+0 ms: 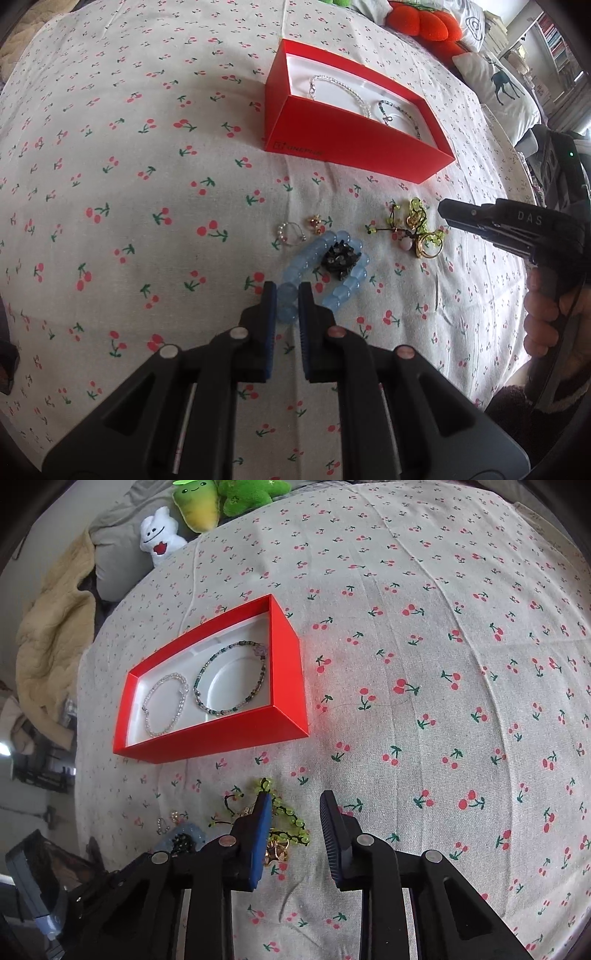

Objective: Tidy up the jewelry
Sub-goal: 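Grasp the light blue bead bracelet with left tool while right tool grasps the green leafy charm bracelet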

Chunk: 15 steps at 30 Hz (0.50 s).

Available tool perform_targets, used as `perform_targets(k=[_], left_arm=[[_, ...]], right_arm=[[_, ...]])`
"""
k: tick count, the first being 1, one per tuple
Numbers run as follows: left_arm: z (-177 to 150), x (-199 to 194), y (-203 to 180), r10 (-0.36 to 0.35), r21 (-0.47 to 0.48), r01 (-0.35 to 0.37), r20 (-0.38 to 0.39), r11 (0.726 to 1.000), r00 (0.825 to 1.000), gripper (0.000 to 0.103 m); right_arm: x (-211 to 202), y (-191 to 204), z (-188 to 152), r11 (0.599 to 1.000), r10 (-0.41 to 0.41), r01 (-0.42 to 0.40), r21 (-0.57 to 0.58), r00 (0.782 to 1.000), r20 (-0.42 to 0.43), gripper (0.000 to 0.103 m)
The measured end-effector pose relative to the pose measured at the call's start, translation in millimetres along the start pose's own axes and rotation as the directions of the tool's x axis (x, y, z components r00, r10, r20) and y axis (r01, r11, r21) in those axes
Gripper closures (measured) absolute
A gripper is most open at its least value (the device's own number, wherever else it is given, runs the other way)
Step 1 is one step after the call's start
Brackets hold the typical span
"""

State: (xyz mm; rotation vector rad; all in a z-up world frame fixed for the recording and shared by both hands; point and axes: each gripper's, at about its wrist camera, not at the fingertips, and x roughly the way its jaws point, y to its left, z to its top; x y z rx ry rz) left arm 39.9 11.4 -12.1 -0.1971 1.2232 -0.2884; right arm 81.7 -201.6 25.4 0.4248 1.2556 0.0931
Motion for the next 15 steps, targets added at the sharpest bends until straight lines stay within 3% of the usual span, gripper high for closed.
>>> perform_targets(k=[3, 15], left_arm=[[-4, -4, 9, 0.006, -0.001, -0.006, 0.001, 1.0, 1.0, 0.09], [-9, -4, 23, 0.061, -0.001, -0.061, -0.006, 0.998, 0.998, 0.09]], right_arm=[[8, 3, 3, 1.0, 0.004, -0.004, 0.001, 1.0, -0.016, 0.079], [35, 29, -3, 0.99, -0.111, 0.106, -0.097, 0.992, -0.052, 0.079]])
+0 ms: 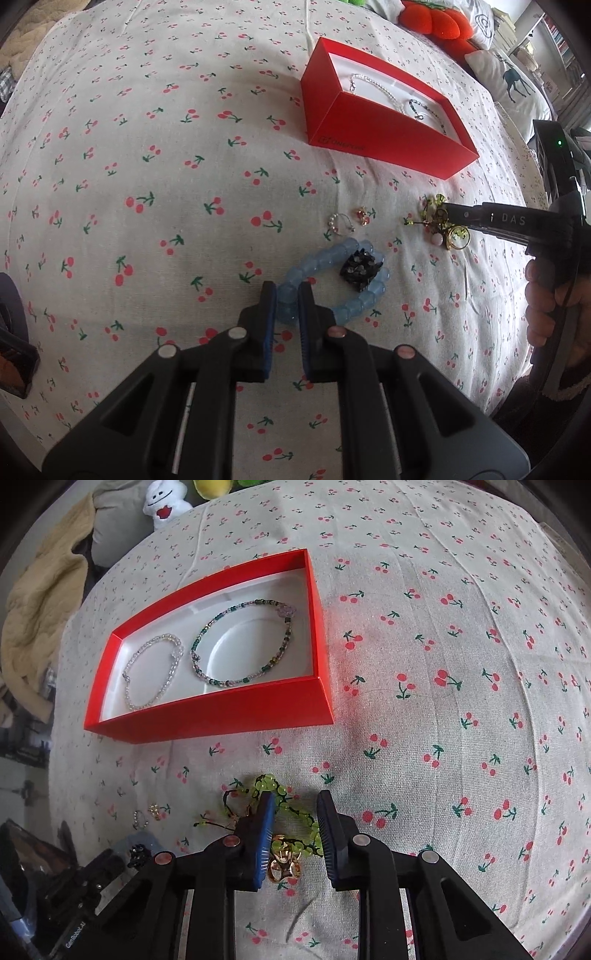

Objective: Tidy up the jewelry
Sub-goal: 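Grasp the light blue bead bracelet with left tool while right tool grasps the green leafy charm bracelet, then carry both held bracelets over and lower them into the red box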

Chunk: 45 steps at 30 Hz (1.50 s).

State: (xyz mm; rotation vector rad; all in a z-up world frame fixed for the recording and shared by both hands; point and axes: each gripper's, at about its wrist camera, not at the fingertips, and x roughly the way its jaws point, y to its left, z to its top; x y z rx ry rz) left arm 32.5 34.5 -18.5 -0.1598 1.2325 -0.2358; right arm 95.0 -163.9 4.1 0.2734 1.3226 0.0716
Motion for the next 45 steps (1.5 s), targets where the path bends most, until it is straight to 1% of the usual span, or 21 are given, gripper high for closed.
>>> perform_targets(k=[1, 4, 5, 6, 12, 15, 22, 26, 29, 32, 38, 42, 45], left_arm=[[2, 2, -3, 0.003, -0.001, -0.003, -0.003, 1.0, 1.0, 0.09], [3, 7, -4, 0.012, 0.009, -0.012, -0.005, 1.0, 1.0, 0.089], [5, 8, -5, 0.012, 0.005, -0.012, -0.004, 1.0, 1.0, 0.089], [6, 9, -5, 0.011, -0.001, -0.011, -0.002, 1.0, 1.0, 0.089], [8, 2, -6, 0.008, -0.022, -0.008, 0.009, 1.0, 1.0, 0.09], [9, -9, -9, -0.006, -0.01, 0.006, 0.034, 1.0, 0.999, 0.09], [13, -37, -17, -0.056, -0.001, 0.057, 0.097, 0.998, 0.994, 0.09], [17, -51, -26, -0.078, 0.016, 0.076, 0.126, 0.997, 0.989, 0.09], [19, -58, -33, -0.098, 0.028, 0.095, 0.142, 0.995, 0.985, 0.09], [22, -67, -38, -0.133, 0.044, 0.128, 0.164, 0.991, 0.977, 0.09], [32, -87, -49, -0.174, 0.058, 0.165, 0.211, 0.985, 0.962, 0.09], [46, -97, -60, -0.223, 0.087, 0.208, 0.246, 0.974, 0.943, 0.09], [57, -98, -70, -0.284, 0.119, 0.26, 0.269, 0.958, 0.92, 0.09]], right_arm=[[1, 3, -1, 1.0, -0.016, 0.017, -0.02, 1.0, 0.003, 0.079], [3, 12, -3, 0.994, -0.065, 0.066, -0.083, 0.998, 0.015, 0.087], [3, 13, -3, 0.992, -0.073, 0.075, -0.098, 0.997, 0.018, 0.091], [4, 13, -3, 0.991, -0.08, 0.082, -0.106, 0.997, 0.021, 0.093], [-8, 8, -4, 0.995, -0.042, 0.045, -0.09, 0.998, 0.039, 0.094], [-21, 7, -4, 0.996, -0.017, 0.023, -0.087, 0.998, 0.064, 0.097], [-56, 7, -5, 0.996, 0.032, -0.021, -0.085, 0.99, 0.134, 0.097], [-67, 11, -7, 0.995, 0.064, -0.051, -0.089, 0.986, 0.152, 0.097], [-79, 6, -16, 0.994, 0.087, -0.074, -0.085, 0.984, 0.158, 0.097], [-88, 6, -12, 0.991, 0.111, -0.096, -0.093, 0.979, 0.171, 0.097], [-108, 6, -11, 0.986, 0.149, -0.129, -0.105, 0.965, 0.214, 0.097], [-108, 6, -5, 0.985, 0.158, -0.138, -0.1, 0.961, 0.228, 0.097], [-107, 6, 2, 0.985, 0.164, -0.144, -0.095, 0.953, 0.255, 0.097]])
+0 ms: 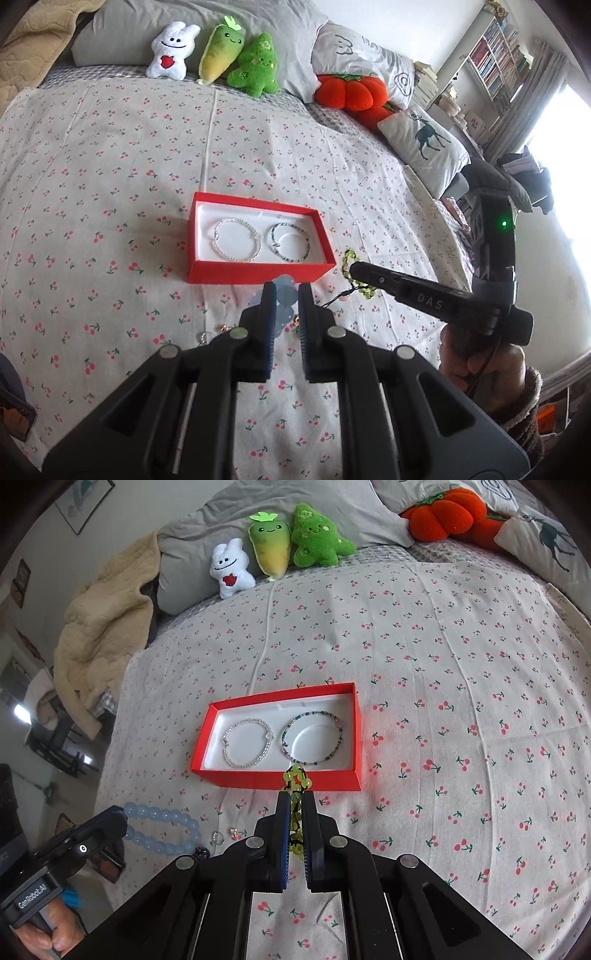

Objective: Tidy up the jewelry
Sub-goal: 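Carry both held bracelets over and lower them into the red box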

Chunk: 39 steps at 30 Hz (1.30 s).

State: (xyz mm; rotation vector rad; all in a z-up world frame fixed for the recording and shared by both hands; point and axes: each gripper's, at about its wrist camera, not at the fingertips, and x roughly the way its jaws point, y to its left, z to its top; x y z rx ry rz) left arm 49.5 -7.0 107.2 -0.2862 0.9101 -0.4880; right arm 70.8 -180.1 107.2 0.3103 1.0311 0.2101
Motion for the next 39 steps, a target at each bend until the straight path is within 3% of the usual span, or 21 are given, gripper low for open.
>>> perform_targets(k=[5, 12, 17, 26, 39], left_arm=[[19, 13, -12, -0.079, 0.023, 0.078, 0.04, 0.997, 0.996, 0.09], [35, 48, -1, -0.101, 0.015, 0.1, 0.09, 0.995, 0.991, 0.09], [36, 74, 19, -0.025, -0.013, 0.026, 0.06, 1.0, 0.998, 0.09], [33, 93, 39, 0.089, -0.025, -0.088, 0.029, 0.996, 0.996, 0.09], [34, 110, 50, 0.17, -0.01, -0.169, 0.003, 0.985, 0.986, 0.09]], right_arm=[[1, -1, 14, 1.0, 0.016, -0.017, 0.016, 0.998, 0.058, 0.097], [1, 3, 32, 0.998, 0.066, -0.067, 0.002, 0.986, 0.152, 0.097], [12, 5, 41, 0.995, 0.097, -0.095, -0.021, 0.978, 0.183, 0.097], [49, 9, 43, 0.99, 0.141, -0.139, -0.025, 0.983, 0.114, 0.097], [80, -19, 44, 0.999, 0.043, -0.043, 0.009, 0.997, 0.057, 0.096]])
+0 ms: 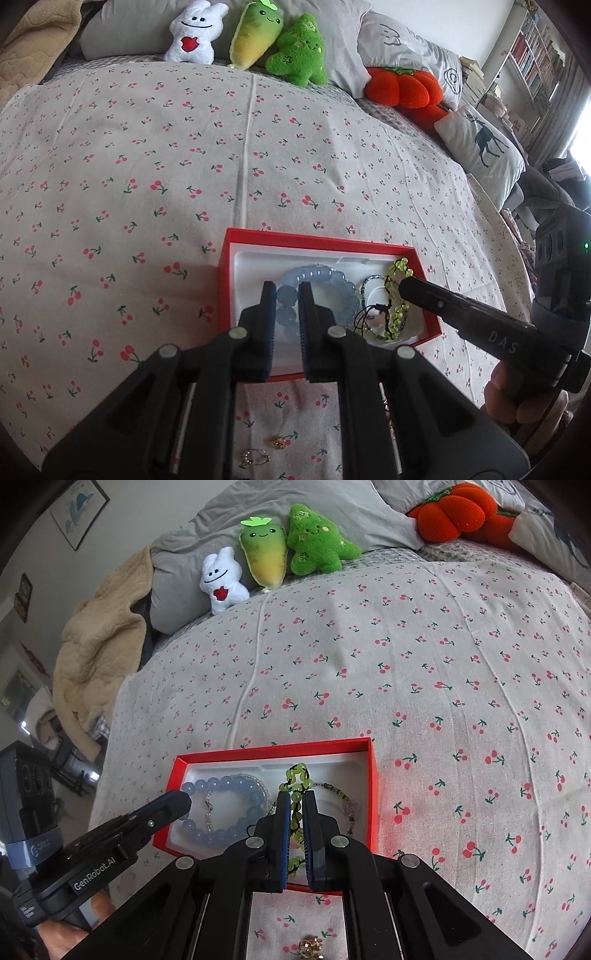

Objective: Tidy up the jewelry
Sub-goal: 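Carry both held bracelets over and lower them into the red box, then open both tools to release the bracelets and withdraw from the box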

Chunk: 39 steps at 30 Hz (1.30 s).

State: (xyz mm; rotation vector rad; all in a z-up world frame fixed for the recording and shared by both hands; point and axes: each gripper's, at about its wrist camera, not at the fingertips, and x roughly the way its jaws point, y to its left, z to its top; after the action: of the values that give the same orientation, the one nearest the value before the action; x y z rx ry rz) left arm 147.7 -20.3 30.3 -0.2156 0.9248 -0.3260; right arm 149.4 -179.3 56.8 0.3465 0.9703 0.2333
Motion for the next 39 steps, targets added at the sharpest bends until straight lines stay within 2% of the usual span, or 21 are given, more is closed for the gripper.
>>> perform_targets(k=[3, 5, 7, 11, 13, 15, 18, 19, 20, 21, 22, 27, 30, 36, 39], left_arm=[[1, -3, -3, 0.018, 0.025, -0.018, 0.011, 1.0, 1.0, 0.089], [1, -6, -5, 0.017, 0.03, -0.017, 0.009, 0.999, 1.0, 0.083], [1, -12, -8, 0.027, 0.037, -0.028, 0.016, 0.999, 0.999, 0.068], [-4, -28, -16, 0.041, 0.065, -0.044, 0.034, 0.997, 0.999, 0.056], [-9, -36, -19, 0.052, 0.076, -0.055, 0.048, 0.996, 0.997, 0.043], [-16, -42, -17, 0.072, 0.083, -0.077, 0.053, 0.994, 0.996, 0.034], [-29, -50, -14, 0.118, 0.086, -0.121, 0.041, 0.989, 0.992, 0.024], [-34, -52, -12, 0.132, 0.087, -0.134, 0.032, 0.987, 0.991, 0.021], [-38, -54, -11, 0.145, 0.086, -0.146, 0.024, 0.985, 0.989, 0.02], [-42, -56, -8, 0.156, 0.085, -0.157, 0.014, 0.984, 0.988, 0.02], [-47, -58, -6, 0.165, 0.082, -0.165, 0.006, 0.983, 0.986, 0.019], [-65, -70, 1, 0.202, 0.07, -0.201, -0.021, 0.977, 0.979, 0.011], [-74, -76, 3, 0.211, 0.074, -0.208, -0.036, 0.975, 0.977, 0.008], [-89, -81, 5, 0.245, 0.097, -0.238, -0.071, 0.966, 0.967, 0.008], [-98, -81, 6, 0.257, 0.109, -0.246, -0.101, 0.963, 0.961, 0.008]], right_arm=[[-1, -2, 1, 1.0, -0.012, 0.012, -0.002, 1.0, 0.002, 0.096], [-4, -3, 2, 1.0, -0.029, 0.029, 0.005, 1.0, 0.007, 0.09], [-9, -3, 3, 0.999, -0.04, 0.04, 0.004, 0.999, 0.01, 0.09], [-21, -2, 1, 0.998, -0.062, 0.062, -0.002, 0.998, 0.006, 0.09], [-27, 0, -1, 0.998, -0.069, 0.069, -0.009, 0.998, 0.0, 0.089], [-35, 2, -5, 0.997, -0.077, 0.077, -0.017, 0.997, 0.0, 0.089], [-47, 5, -12, 0.996, -0.083, 0.083, -0.034, 0.997, -0.005, 0.082], [-50, 6, -15, 0.995, -0.089, 0.089, -0.039, 0.996, -0.006, 0.074], [-54, 6, -19, 0.995, -0.094, 0.094, -0.043, 0.996, -0.006, 0.052], [-58, 6, -22, 0.994, -0.099, 0.098, -0.042, 0.995, -0.002, 0.04], [-62, 6, -26, 0.994, -0.104, 0.104, -0.042, 0.995, 0.006, 0.033], [-77, 7, -45, 0.99, -0.122, 0.12, -0.072, 0.992, -0.023, 0.032], [-83, 6, -56, 0.987, -0.138, 0.134, -0.085, 0.99, -0.034, 0.027], [-89, 3, -77, 0.98, -0.185, 0.178, -0.092, 0.98, -0.073, 0.021], [-87, 2, -87, 0.97, -0.228, 0.217, -0.108, 0.968, -0.104, 0.021]])
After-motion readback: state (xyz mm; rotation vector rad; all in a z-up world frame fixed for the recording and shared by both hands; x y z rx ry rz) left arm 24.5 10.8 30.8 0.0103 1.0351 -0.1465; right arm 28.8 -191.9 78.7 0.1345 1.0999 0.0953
